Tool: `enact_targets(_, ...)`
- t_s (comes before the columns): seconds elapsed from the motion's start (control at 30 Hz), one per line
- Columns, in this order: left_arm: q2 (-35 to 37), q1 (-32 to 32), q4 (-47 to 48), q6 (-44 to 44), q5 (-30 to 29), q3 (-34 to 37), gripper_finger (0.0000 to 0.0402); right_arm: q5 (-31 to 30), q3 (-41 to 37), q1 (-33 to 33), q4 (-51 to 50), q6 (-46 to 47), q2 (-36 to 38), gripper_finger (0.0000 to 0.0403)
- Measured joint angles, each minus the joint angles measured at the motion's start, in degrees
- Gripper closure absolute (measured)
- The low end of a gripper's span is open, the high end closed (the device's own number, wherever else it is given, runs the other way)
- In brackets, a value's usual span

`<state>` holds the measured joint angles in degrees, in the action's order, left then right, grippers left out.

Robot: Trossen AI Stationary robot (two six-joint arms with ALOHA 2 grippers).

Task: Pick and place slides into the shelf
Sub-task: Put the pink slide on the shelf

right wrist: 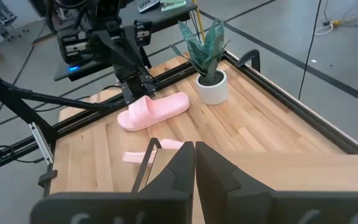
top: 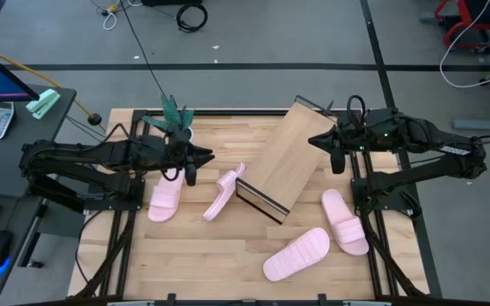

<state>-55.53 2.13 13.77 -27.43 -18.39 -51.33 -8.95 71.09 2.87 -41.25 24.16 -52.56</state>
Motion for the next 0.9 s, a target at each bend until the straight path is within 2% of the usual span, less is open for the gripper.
enact_targets(0.2,0.0,0.0,9.6,-3.1,0.7,0.0,0.0255,0.0,0.0,0.6,0.0,4.3,-1.1,0.0382)
enact_targets(0.37,0.0,-0.1,13.2,-2.7,0.7,0.0,0.0223,1.6,0.0,0.8,-0.2,5.0,-1.3,0.0382)
enact_targets(0.57,0.0,-0.1,13.1,1.4,2.1,0.0,0.0202,3.8,0.0,0.8,-9.9,9.4,-1.0,0.0379)
enact_targets(0.77,0.0,-0.1,13.1,2.6,3.2,0.0,0.0204,8.2,0.0,0.7,-22.1,13.6,-1.0,0.0338)
enact_targets(0.9,0.0,-0.1,13.1,2.6,3.3,0.0,0.0211,9.5,0.0,0.7,-26.4,14.7,-0.8,0.0303)
